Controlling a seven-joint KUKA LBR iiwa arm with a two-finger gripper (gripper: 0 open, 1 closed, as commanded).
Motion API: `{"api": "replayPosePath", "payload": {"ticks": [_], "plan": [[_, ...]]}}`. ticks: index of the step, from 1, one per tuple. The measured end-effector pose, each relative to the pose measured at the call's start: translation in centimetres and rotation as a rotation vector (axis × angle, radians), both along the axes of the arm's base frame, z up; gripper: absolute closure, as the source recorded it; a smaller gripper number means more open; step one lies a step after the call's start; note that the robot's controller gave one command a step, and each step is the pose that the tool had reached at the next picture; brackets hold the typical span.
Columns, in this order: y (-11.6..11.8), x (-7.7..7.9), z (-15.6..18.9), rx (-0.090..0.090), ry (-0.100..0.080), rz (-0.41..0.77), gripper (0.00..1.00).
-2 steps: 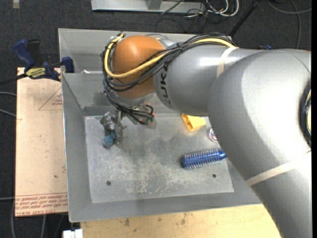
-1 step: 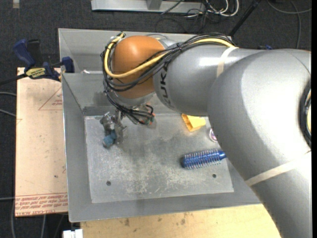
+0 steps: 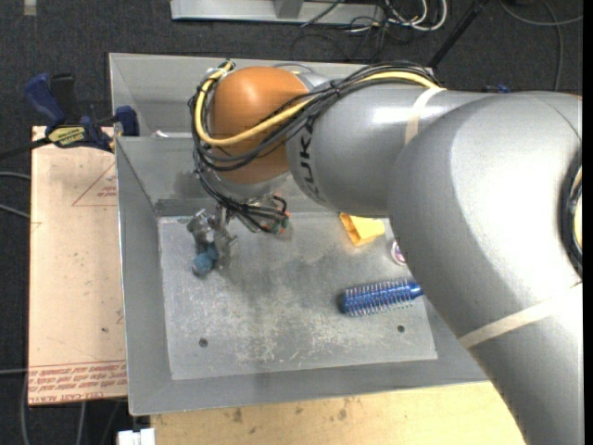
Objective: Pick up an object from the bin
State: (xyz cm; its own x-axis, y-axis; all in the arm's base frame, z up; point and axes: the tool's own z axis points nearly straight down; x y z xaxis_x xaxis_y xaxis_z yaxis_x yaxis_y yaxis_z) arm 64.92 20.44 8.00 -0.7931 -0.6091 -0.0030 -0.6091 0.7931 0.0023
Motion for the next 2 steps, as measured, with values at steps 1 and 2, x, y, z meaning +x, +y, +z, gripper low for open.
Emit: {"api": "replayPosePath", "payload": {"ticks": [1,2], "plan": [[0.0,0.0,0.0,0.0,0.0,0.0,1.0],[0.0,0.0,0.0,0.0,0.0,0.0,1.0]]}}
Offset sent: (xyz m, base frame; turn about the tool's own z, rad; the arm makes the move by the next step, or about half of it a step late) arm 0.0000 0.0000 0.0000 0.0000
